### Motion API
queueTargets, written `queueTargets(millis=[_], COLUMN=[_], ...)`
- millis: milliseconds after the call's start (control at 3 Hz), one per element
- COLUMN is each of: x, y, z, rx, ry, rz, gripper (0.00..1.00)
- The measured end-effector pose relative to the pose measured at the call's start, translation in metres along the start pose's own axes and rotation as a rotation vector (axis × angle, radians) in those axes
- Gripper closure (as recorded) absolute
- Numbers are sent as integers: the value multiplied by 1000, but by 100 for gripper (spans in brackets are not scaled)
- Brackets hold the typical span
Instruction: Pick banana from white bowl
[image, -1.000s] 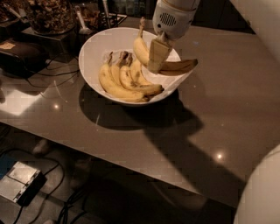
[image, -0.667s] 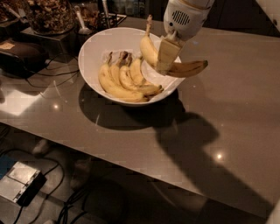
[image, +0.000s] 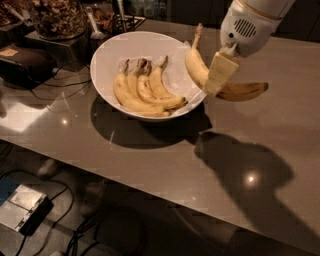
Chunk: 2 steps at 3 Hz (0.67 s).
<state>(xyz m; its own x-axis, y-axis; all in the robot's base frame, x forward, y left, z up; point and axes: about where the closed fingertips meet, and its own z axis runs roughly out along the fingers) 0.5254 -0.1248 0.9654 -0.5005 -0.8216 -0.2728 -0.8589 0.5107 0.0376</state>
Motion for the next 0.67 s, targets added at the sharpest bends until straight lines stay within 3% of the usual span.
queueTargets(millis=[333, 667], x=[28, 20], y=[6, 2], z=[-6, -4], rx=[-1, 15], ry=[10, -12], rz=[44, 40], gripper=[100, 100])
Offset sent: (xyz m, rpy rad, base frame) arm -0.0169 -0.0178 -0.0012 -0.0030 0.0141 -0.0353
